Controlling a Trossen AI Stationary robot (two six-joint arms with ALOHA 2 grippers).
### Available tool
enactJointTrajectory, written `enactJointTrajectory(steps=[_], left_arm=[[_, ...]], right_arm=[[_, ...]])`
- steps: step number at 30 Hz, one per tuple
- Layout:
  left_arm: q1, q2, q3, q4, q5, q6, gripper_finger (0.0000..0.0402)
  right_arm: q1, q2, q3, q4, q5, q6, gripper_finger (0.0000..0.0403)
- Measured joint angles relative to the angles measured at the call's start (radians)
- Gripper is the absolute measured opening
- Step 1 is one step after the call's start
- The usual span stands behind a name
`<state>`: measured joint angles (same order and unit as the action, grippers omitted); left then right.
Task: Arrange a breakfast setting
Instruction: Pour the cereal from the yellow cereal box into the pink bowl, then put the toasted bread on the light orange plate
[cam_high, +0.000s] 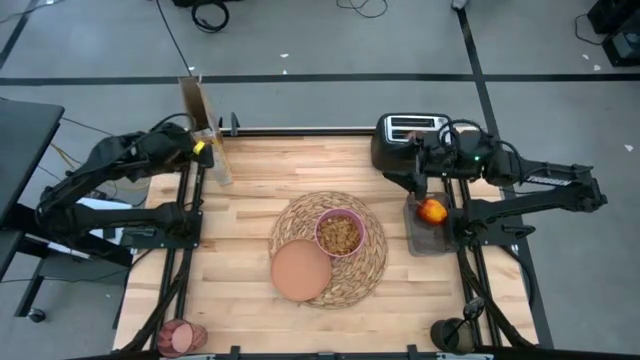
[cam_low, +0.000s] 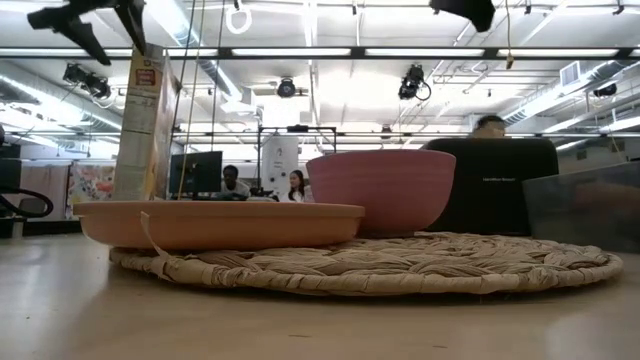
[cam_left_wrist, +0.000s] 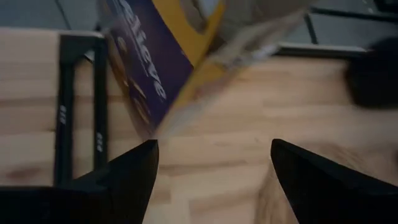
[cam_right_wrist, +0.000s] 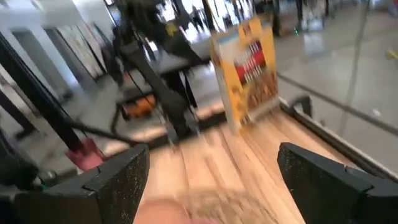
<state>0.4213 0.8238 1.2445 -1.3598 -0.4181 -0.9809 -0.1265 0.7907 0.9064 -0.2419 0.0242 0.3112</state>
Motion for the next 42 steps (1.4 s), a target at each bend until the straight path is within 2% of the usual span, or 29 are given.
enactJointTrajectory(steps=[5,9,12,17,22,27,31,35,42], left_arm=[[0.0,0.0,0.086,-0.019,0.195,0.012,0.0316],[-0.001,0.0,0.161,-0.014,0.338,0.051,0.0312],[-0.025,-0.001,0.2,0.019,0.38,0.065,0.031],[-0.139,0.0,0.223,0.124,0.389,0.078,0.0309],[-0.304,0.022,0.222,0.254,0.323,0.08,0.0309],[-0.498,0.08,0.222,0.358,0.211,0.124,0.0309],[-0.633,0.134,0.221,0.401,0.125,0.148,0.0309],[-0.74,0.183,0.221,0.407,0.047,0.16,0.0309],[-0.87,0.236,0.221,0.426,-0.066,0.188,0.0309]], right_arm=[[-0.006,0.042,0.174,-0.385,0.087,-0.078,0.0332],[-0.071,0.136,0.342,-0.696,0.158,-0.166,0.03],[-0.158,0.215,0.421,-0.842,0.216,-0.264,0.0276],[-0.349,0.345,0.485,-0.961,0.195,-0.439,0.0245],[-0.541,0.48,0.507,-1.046,0.199,-0.6,0.0225],[-0.651,0.6,0.526,-1.085,0.227,-0.713,0.021],[-0.689,0.665,0.531,-1.089,0.267,-0.804,0.0197],[-0.712,0.704,0.531,-1.09,0.263,-0.858,0.0178],[-0.721,0.726,0.533,-1.104,0.21,-0.918,0.0112]])
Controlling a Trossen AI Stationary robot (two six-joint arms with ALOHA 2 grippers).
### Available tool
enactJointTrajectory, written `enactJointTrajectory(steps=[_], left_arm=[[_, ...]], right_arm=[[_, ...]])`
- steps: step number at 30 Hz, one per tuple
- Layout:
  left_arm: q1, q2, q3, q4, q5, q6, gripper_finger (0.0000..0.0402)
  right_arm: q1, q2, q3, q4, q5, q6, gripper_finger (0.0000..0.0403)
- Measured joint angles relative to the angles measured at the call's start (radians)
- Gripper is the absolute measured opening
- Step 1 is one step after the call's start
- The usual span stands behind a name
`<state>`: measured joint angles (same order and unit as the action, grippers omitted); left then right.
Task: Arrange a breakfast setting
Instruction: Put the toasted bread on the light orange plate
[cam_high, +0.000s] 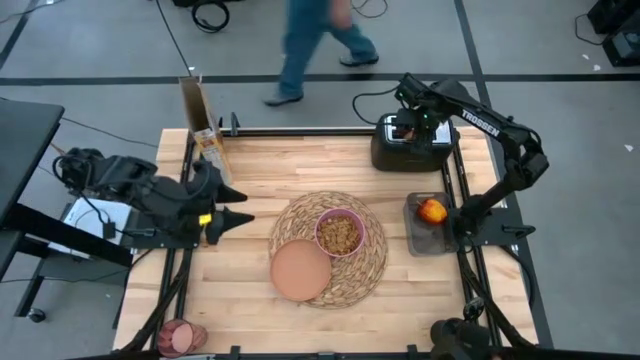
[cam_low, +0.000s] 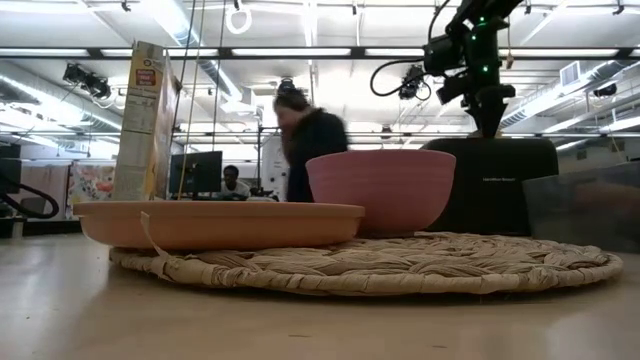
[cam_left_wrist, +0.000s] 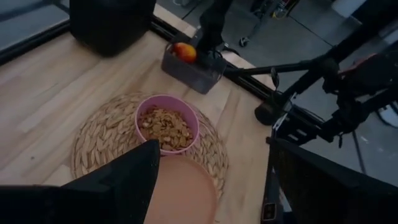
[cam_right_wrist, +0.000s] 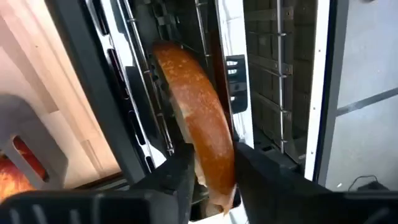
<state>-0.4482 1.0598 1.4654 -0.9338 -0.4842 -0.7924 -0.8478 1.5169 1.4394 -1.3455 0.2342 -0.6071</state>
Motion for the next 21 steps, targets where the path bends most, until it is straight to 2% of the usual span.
enactJointTrajectory(steps=[6,13,21], left_arm=[[-0.04,0.001,0.0,0.004,-0.104,0.02,0.0309],[-0.041,0.001,0.0,0.035,-0.214,0.097,0.0309],[-0.031,0.001,0.0,0.245,-0.306,0.318,0.0309]], right_arm=[[0.0,-0.023,-0.001,-0.005,-0.01,-0.051,0.005],[0.02,-0.114,0.025,-0.018,-0.01,-0.057,0.0048],[0.086,-0.236,0.166,-0.024,-0.036,-0.066,0.0049]])
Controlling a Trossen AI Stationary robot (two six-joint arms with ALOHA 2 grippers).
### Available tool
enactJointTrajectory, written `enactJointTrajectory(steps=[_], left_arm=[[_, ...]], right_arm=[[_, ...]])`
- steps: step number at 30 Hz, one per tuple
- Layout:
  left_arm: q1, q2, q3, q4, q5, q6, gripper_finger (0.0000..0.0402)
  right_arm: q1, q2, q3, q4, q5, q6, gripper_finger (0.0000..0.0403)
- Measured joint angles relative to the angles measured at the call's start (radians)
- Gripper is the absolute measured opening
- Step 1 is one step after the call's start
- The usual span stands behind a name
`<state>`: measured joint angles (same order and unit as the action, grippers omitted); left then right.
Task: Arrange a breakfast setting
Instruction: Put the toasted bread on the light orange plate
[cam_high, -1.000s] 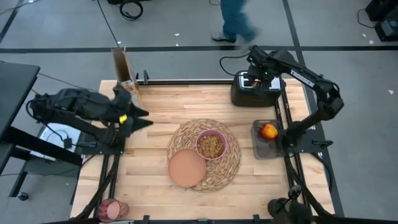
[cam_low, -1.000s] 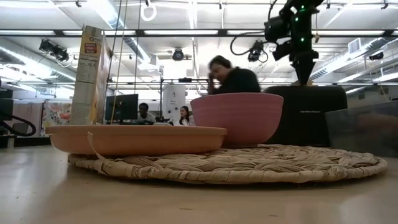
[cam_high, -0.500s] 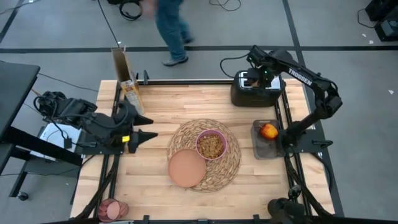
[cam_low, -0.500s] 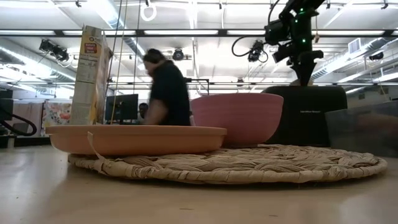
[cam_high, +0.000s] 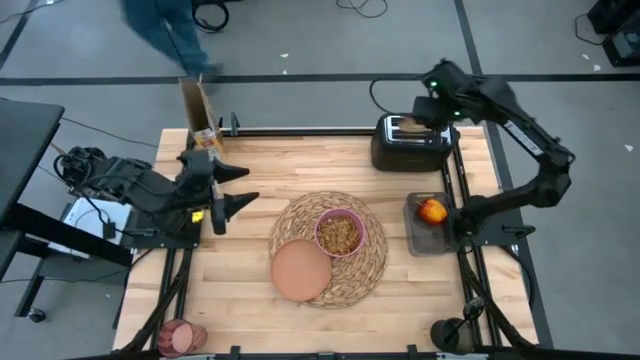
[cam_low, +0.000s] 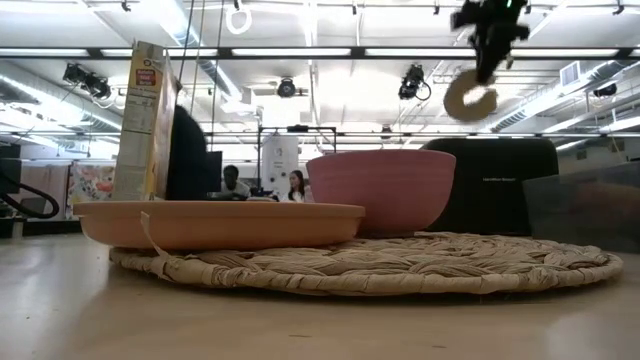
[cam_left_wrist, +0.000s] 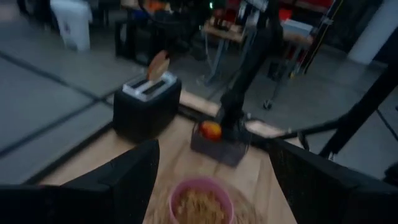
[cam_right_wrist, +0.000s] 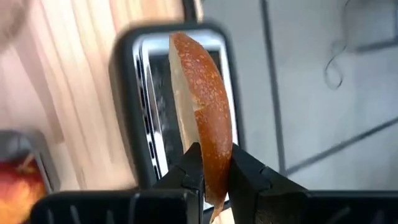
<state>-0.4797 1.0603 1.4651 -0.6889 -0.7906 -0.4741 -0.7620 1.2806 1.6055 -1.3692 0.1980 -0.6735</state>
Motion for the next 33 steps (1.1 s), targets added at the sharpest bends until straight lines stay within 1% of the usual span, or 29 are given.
enactJointTrajectory(steps=[2,3,6,9,11,13,14,16,19,22,24,28,33], left_arm=[[0.0,0.001,0.0,0.067,-0.019,0.068,0.0309],[0.0,0.006,0.0,0.101,-0.03,0.099,0.0309],[0.007,0.028,0.0,0.204,-0.053,0.191,0.0309],[0.016,0.055,0.0,0.314,-0.055,0.273,0.0309],[0.03,0.078,0.0,0.375,-0.052,0.301,0.0312],[0.05,0.102,0.0,0.413,-0.025,0.303,0.0313],[0.061,0.114,0.0,0.425,-0.008,0.302,0.0314],[0.083,0.137,0.0,0.455,0.015,0.304,0.0314],[0.122,0.177,0.0,0.498,0.057,0.339,0.0314],[0.168,0.229,0.0,0.561,0.126,0.389,0.0314],[0.197,0.258,0.0,0.602,0.143,0.406,0.0314],[0.249,0.286,0.0,0.653,0.159,0.413,0.0314],[0.292,0.323,0.0,0.761,0.282,0.418,0.0314]], right_arm=[[0.016,-0.025,0.041,0.006,-0.032,0.025,0.0049],[0.022,-0.037,0.06,0.012,-0.064,0.047,0.0049],[0.04,-0.078,0.088,0.071,-0.209,0.14,0.005],[0.064,-0.127,0.084,0.201,-0.392,0.268,0.0049],[0.087,-0.156,0.066,0.308,-0.506,0.365,0.0048],[0.127,-0.181,0.037,0.431,-0.589,0.457,0.0047],[0.153,-0.19,0.021,0.494,-0.614,0.503,0.0047],[0.221,-0.202,-0.011,0.62,-0.639,0.58,0.0046],[0.338,-0.203,-0.061,0.821,-0.643,0.674,0.0046],[0.448,-0.177,-0.107,1.02,-0.642,0.729,0.0045],[0.505,-0.152,-0.126,1.109,-0.637,0.744,0.0044],[0.585,-0.104,-0.131,1.204,-0.594,0.747,0.0044],[0.632,-0.052,-0.131,1.239,-0.533,0.723,0.0044]])
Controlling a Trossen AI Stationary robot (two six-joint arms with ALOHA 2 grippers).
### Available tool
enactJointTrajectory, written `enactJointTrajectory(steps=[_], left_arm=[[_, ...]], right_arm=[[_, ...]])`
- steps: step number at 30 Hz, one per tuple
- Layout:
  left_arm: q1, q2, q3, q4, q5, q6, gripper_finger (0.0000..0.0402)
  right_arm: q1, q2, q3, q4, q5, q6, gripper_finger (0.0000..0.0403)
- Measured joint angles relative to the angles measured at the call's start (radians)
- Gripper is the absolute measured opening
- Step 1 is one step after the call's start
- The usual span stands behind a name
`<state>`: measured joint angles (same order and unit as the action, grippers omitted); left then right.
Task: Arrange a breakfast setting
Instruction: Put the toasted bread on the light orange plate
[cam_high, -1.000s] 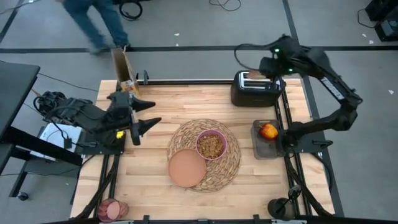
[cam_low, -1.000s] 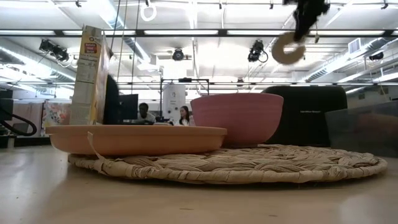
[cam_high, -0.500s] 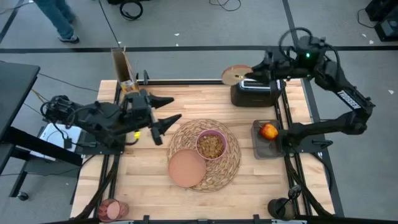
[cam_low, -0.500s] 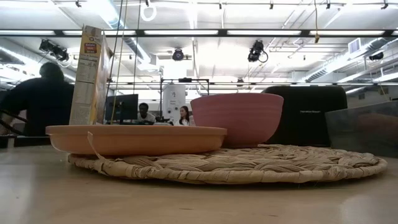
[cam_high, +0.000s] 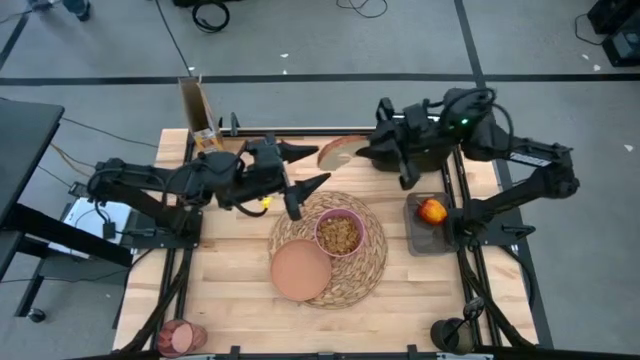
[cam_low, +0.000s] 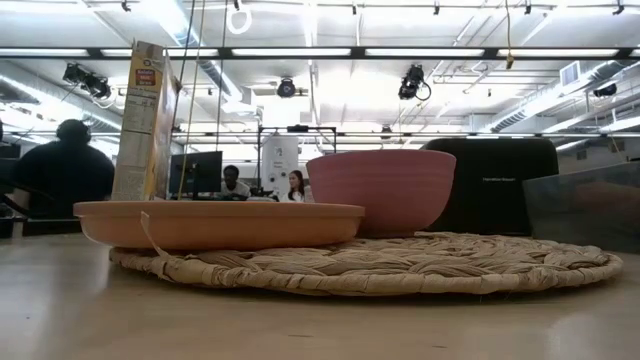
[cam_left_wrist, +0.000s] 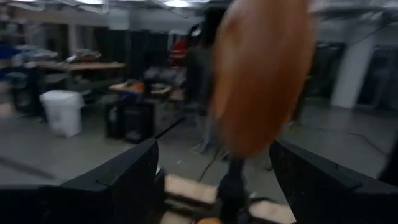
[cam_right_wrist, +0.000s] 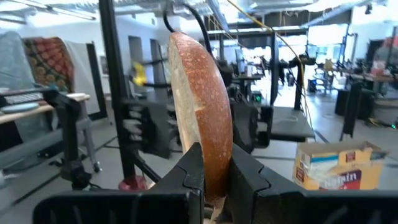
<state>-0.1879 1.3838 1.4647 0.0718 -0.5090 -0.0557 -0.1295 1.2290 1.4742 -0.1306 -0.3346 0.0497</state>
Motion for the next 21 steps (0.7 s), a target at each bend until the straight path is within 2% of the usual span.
enactJointTrajectory(steps=[2,5,9,12,19,21], left_arm=[[0.009,0.006,0.0,0.023,0.046,0.001,0.0314],[0.013,0.008,0.0,0.032,0.053,0.0,0.031],[0.018,0.004,0.0,0.034,0.041,-0.019,0.0278],[0.023,-0.006,0.0,0.04,0.039,-0.026,0.0229],[0.046,-0.02,0.0,0.03,0.04,-0.011,0.0079],[0.054,-0.02,0.0,0.027,0.041,-0.011,0.0065]], right_arm=[[0.008,0.018,0.0,0.001,0.021,-0.005,0.0044],[0.012,0.036,0.0,0.005,0.027,-0.007,0.0044],[0.012,0.047,0.0,0.005,0.056,-0.008,0.0044],[0.012,0.047,0.0,0.007,0.076,-0.008,0.0047],[0.016,0.047,0.0,0.0,0.077,-0.057,0.0064],[0.021,0.047,0.0,0.001,0.085,-0.079,0.0079]])
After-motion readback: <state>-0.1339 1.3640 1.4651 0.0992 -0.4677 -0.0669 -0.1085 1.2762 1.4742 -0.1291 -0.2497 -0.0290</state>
